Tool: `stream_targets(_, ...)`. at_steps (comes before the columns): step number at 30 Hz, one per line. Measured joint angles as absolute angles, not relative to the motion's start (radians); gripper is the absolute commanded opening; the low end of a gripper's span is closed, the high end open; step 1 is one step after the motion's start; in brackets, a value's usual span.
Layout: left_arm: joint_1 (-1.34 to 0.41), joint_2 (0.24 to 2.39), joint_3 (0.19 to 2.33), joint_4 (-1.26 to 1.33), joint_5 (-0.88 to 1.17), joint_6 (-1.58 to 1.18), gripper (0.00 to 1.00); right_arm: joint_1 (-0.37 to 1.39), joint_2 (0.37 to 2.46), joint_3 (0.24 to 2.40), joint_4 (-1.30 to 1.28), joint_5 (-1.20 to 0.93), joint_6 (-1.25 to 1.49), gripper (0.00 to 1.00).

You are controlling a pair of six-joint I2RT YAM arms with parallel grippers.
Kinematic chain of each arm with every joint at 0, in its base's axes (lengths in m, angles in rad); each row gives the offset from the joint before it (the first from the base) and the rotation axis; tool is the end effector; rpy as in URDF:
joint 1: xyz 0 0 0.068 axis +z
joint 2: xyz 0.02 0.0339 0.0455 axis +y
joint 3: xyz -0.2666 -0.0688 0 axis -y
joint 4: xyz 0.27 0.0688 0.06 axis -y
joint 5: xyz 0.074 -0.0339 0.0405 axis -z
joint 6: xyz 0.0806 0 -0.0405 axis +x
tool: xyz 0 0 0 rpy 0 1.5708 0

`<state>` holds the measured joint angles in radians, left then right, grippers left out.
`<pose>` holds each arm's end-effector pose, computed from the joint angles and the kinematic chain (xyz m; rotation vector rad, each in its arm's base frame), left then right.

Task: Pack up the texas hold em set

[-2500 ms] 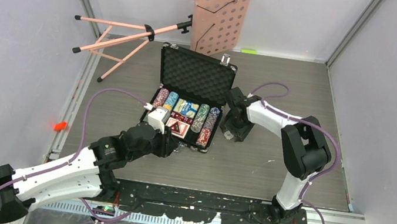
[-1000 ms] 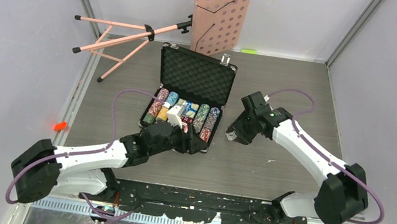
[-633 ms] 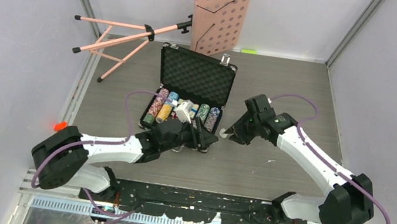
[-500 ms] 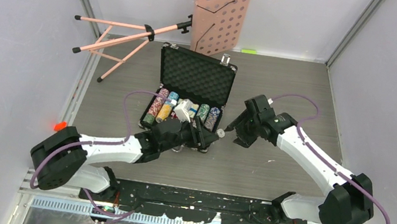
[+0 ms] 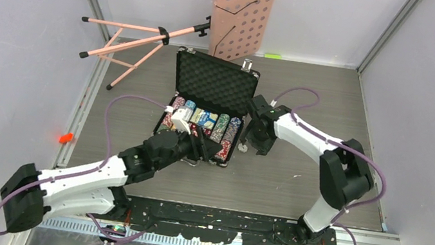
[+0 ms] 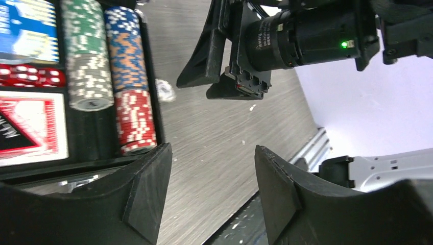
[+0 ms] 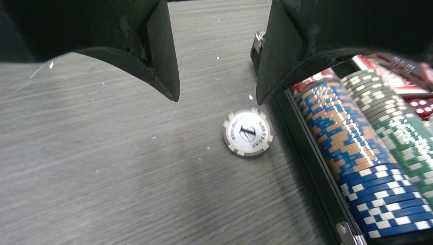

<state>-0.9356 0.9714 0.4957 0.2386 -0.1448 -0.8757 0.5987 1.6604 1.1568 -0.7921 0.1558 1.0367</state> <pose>0.1794 -0.2238 0.2272 -0.0531 1.9620 -1.1259 0.2970 0.1875 0.1534 0.6464 2.7632 0.1351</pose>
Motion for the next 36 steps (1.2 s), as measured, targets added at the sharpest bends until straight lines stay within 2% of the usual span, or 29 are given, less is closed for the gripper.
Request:
stream_targets(10, -0.931, 0.749, 0.465, -0.001, -0.267, -0.757, 0.67, 0.62, 1.825, 1.213, -0.762, 0.154, 0.969, 0.66)
stream_targets(36, -0.927, 0.725, 0.461, -0.08, -0.288, -0.725, 0.67, 0.621, 1.826, 1.19, -0.665, 0.136, 0.921, 0.63)
